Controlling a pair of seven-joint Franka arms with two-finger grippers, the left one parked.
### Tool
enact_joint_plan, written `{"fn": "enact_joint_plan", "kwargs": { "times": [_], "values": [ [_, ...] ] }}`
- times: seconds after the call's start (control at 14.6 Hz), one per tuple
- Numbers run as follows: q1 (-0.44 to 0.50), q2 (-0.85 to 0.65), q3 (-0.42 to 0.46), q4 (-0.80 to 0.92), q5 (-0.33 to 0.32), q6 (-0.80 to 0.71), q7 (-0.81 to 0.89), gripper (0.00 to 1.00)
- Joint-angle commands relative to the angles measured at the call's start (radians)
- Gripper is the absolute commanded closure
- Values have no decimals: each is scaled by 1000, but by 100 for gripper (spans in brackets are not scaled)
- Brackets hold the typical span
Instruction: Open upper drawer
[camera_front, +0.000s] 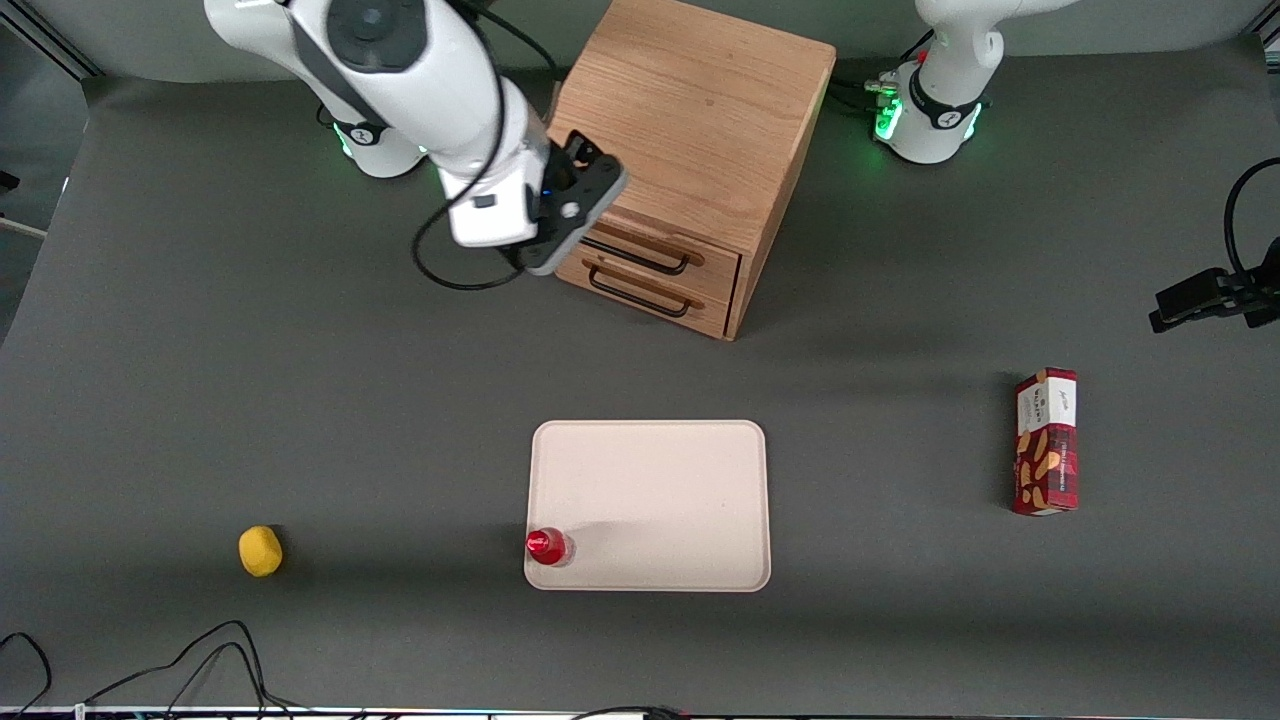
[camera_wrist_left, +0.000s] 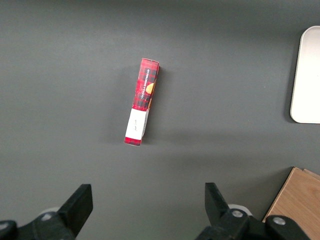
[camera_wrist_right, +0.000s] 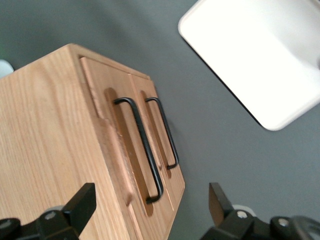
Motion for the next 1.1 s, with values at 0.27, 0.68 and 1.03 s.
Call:
{"fn": "enact_joint_plan", "kwargs": {
  "times": [0.27, 0.68, 1.03],
  "values": [
    [66, 123, -1, 58, -81, 29, -178, 0],
    [58, 136, -12, -58, -84, 90, -257, 0],
    [59, 143, -15, -120, -82, 145, -304, 0]
  ]
}}
